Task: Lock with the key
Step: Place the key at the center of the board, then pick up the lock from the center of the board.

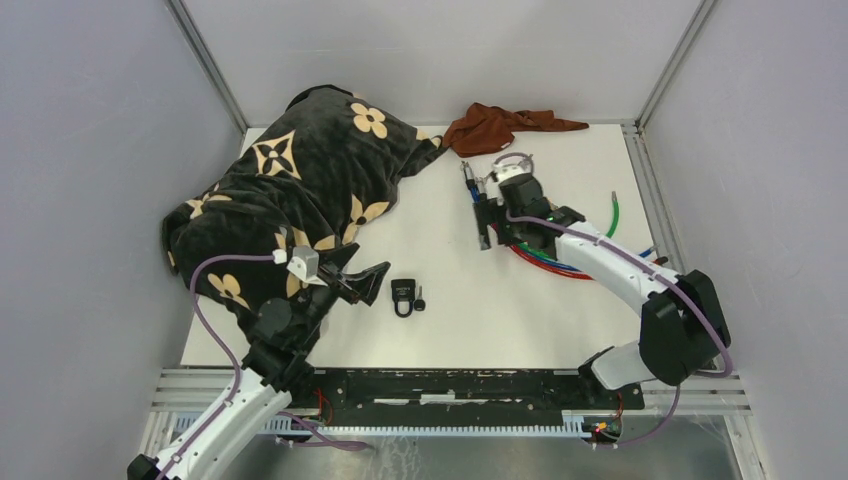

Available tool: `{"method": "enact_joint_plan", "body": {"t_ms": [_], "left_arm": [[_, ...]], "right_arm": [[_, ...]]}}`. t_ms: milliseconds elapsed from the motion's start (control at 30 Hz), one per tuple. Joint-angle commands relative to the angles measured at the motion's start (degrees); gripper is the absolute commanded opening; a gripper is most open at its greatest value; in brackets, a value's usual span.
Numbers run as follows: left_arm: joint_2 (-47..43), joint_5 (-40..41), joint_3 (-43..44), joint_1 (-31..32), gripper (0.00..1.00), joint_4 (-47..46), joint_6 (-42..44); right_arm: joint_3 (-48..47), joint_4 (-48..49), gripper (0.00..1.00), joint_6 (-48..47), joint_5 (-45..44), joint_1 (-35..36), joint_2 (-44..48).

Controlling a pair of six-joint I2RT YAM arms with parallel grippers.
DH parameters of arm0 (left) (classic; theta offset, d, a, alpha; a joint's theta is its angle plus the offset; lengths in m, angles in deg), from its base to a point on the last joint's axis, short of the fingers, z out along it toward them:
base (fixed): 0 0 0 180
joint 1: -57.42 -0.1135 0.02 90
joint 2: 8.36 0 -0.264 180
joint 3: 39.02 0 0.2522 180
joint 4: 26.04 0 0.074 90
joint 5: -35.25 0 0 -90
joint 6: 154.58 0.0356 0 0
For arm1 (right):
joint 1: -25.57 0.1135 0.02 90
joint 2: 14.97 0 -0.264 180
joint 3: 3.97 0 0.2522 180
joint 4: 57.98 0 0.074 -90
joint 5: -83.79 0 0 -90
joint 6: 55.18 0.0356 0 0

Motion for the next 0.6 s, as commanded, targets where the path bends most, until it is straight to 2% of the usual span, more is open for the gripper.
{"method": "enact_joint_plan", "body": {"t_ms": [0,100,233,300,467,567], "left_arm": [[0.8,0.9,-0.7,-0.7,1.00,-3.0,-0.4],[2.8,0.8,-0.9,-1.4,1.00,-3.6,-0.5],[6.8,0.1,-0.9,-1.7,1.00,-4.3,-1.5],[8.5,-0.1,-0.9,-1.7,1.00,-4.6,-2.1],[12.1,0.0,-0.9,-1.8,1.00,-4.9,-3.3],[13.6,0.0,-0.9,-1.7,1.00,-5.1,-3.8]], "right_arm": [[-1.9,-6.4,0.98,-11.3,-4.9,-12.1,-0.9],[-5.9,-5.3,0.97,-13.5,-3.2,-18.1,-7.2],[-12.3,-3.6,0.91,-12.6,-4.4,-22.1,-15.5],[-14.4,-1.5,0.90,-12.5,-3.9,-23.2,-18.4],[-23.3,-4.9,0.82,-13.5,-5.8,-24.0,-27.0],[-23.4,-4.4,0.73,-12.9,-5.9,-24.4,-28.2]]}}
